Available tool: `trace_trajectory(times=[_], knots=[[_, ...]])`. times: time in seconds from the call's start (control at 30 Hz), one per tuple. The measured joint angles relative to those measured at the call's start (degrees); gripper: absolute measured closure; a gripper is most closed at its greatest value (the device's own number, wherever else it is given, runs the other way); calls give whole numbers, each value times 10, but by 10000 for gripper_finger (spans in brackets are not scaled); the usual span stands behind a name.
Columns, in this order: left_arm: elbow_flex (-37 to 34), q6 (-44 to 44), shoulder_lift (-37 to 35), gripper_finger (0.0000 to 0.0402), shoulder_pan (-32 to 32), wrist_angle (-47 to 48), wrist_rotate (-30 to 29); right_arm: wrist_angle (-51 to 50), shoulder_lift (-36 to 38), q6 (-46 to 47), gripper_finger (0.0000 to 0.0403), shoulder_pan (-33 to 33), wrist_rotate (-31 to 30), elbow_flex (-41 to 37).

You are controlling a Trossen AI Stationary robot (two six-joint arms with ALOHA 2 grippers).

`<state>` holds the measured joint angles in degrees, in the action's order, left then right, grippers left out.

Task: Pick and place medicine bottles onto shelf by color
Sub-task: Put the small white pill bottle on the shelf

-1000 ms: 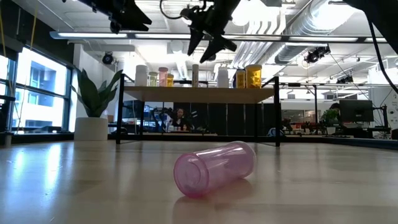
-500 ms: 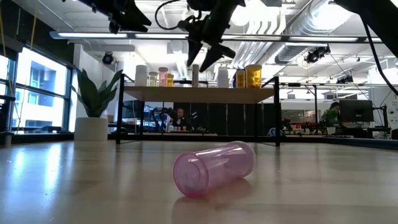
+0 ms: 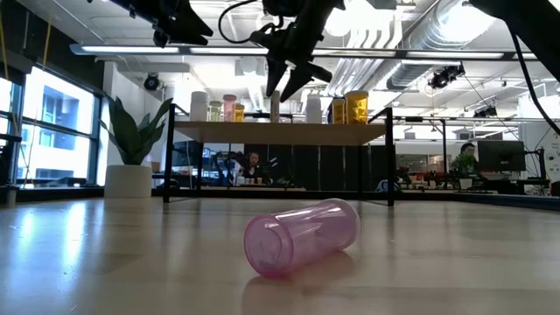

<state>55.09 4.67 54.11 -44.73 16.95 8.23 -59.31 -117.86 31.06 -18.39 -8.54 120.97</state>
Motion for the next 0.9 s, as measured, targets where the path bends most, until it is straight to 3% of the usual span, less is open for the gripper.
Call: trace_trajectory(times=[0.47, 0.73, 0.9], knots=[[0, 0, 0, 209, 0, 0, -1, 0, 0, -38, 325, -1, 7, 0], [0, 0, 0, 209, 0, 0, -1, 0, 0, -60, 333, -9, 32, 1], [0, 0, 0, 209, 0, 0, -1, 1, 1, -123, 333, -16, 58, 1]])
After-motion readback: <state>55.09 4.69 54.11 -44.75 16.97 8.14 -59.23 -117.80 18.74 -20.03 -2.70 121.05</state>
